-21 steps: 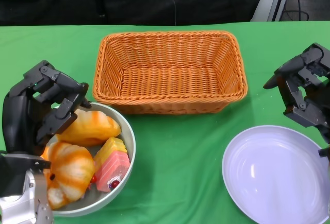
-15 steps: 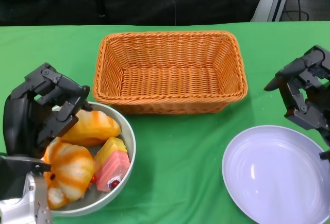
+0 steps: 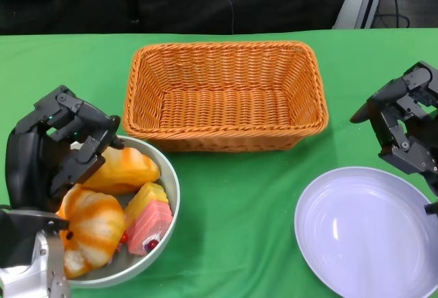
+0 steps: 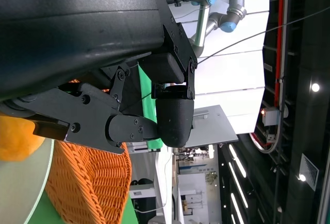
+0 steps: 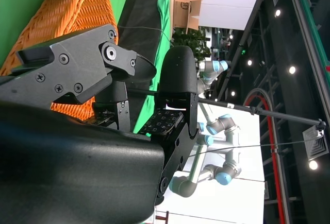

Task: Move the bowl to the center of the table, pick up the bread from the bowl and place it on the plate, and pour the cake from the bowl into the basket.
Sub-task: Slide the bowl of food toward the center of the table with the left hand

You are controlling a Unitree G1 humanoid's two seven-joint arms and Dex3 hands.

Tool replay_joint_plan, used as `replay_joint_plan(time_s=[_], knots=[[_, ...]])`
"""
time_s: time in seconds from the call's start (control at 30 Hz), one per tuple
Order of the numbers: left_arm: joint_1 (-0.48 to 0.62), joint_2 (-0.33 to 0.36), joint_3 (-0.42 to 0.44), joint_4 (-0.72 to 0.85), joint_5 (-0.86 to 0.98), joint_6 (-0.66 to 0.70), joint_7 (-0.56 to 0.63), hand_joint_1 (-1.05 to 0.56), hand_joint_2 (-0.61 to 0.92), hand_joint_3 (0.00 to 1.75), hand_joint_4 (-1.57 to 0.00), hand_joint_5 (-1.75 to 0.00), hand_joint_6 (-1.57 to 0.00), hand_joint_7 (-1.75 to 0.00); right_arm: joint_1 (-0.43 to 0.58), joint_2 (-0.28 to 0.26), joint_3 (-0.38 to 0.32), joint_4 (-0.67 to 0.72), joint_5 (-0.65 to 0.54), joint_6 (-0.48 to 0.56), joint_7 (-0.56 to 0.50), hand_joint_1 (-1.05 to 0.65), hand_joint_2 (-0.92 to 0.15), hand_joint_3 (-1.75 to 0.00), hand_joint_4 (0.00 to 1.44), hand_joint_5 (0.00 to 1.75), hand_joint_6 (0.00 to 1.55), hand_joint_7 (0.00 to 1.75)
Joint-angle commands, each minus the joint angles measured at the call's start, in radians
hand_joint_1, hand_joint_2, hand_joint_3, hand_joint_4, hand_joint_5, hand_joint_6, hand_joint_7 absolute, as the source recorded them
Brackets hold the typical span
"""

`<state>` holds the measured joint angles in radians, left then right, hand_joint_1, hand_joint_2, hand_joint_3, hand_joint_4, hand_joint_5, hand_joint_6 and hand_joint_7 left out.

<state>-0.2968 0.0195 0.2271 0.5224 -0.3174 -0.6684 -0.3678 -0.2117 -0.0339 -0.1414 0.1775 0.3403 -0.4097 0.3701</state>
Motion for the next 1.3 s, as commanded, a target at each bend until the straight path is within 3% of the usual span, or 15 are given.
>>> replay_joint_plan(time_s=[0.03, 0.3, 0.4, 0.5, 0.53, 0.63, 0.7, 0.8, 1.03, 1.3], knots=[[0.009, 0.011, 0.004, -0.015, -0.003, 0.001, 0.003, -0.15, 0.92, 0.33, -0.74, -1.62, -0.78, -1.29, 0.007, -0.013, -0.009, -0.015, -0.003, 0.008, -0.008, -0.11, -0.78, -0.69, 0.77, 1.53, 0.72, 1.16], [0.004, 0.01, 0.012, -0.003, 0.001, -0.014, 0.014, -0.14, 0.92, 0.33, -0.75, -1.6, -0.79, -1.28, 0.005, -0.008, -0.01, -0.004, -0.005, -0.003, -0.006, -0.12, -0.8, -0.65, 0.79, 1.52, 0.74, 1.14], [0.002, 0.001, 0.025, -0.017, 0.01, -0.024, 0.053, -0.13, 0.92, 0.32, -0.77, -1.47, -0.85, -1.06, 0.007, -0.006, -0.009, -0.007, -0.012, -0.002, -0.014, -0.11, -0.8, -0.65, 0.8, 1.51, 0.74, 1.14], [0.004, 0.003, 0.042, -0.044, 0.034, -0.024, 0.117, -0.21, 0.92, 0.27, -0.78, -1.09, -0.92, -0.61, 0.01, -0.007, -0.006, -0.014, -0.015, 0.002, -0.018, -0.11, -0.8, -0.65, 0.8, 1.51, 0.74, 1.14], [0.004, 0.008, 0.05, -0.052, 0.041, -0.025, 0.137, -0.28, 0.92, 0.24, -0.79, -0.79, -0.93, -0.35, 0.011, -0.006, -0.005, -0.016, -0.013, 0.004, -0.019, -0.1, -0.8, -0.66, 0.8, 1.51, 0.74, 1.14], [0.002, 0.024, 0.069, -0.068, 0.048, -0.01, 0.171, -0.4, 0.92, 0.21, -0.82, -0.32, -0.91, -0.06, 0.01, -0.006, -0.005, -0.013, -0.01, -0.001, -0.016, -0.1, -0.79, -0.67, 0.8, 1.52, 0.74, 1.15], [-0.001, 0.057, 0.084, -0.066, 0.063, 0.007, 0.189, -0.48, 0.92, 0.25, -0.73, -0.16, -0.78, -0.02, 0.008, -0.007, -0.007, -0.005, -0.013, -0.012, -0.014, -0.1, -0.79, -0.67, 0.8, 1.52, 0.73, 1.16], [0.005, 0.105, 0.102, -0.066, 0.07, 0.054, 0.203, -0.62, 0.92, 0.31, -0.63, -0.05, -0.66, 0.0, 0.006, -0.007, -0.008, 0.003, -0.011, -0.02, -0.009, -0.11, -0.79, -0.68, 0.79, 1.52, 0.73, 1.16], [0.005, 0.168, 0.109, -0.029, 0.098, 0.093, 0.209, -0.81, 0.92, 0.4, -0.56, 0.0, -0.53, 0.0, 0.012, -0.009, -0.007, -0.012, -0.003, 0.005, -0.011, -0.12, -0.78, -0.69, 0.79, 1.51, 0.74, 1.14], [0.004, 0.235, 0.096, 0.008, 0.115, 0.212, 0.188, -0.83, 0.92, 0.61, -0.4, 0.0, -0.38, 0.0, 0.014, -0.01, -0.006, -0.014, -0.021, -0.003, -0.017, -0.12, -0.77, -0.7, 0.79, 1.53, 0.74, 1.16]])
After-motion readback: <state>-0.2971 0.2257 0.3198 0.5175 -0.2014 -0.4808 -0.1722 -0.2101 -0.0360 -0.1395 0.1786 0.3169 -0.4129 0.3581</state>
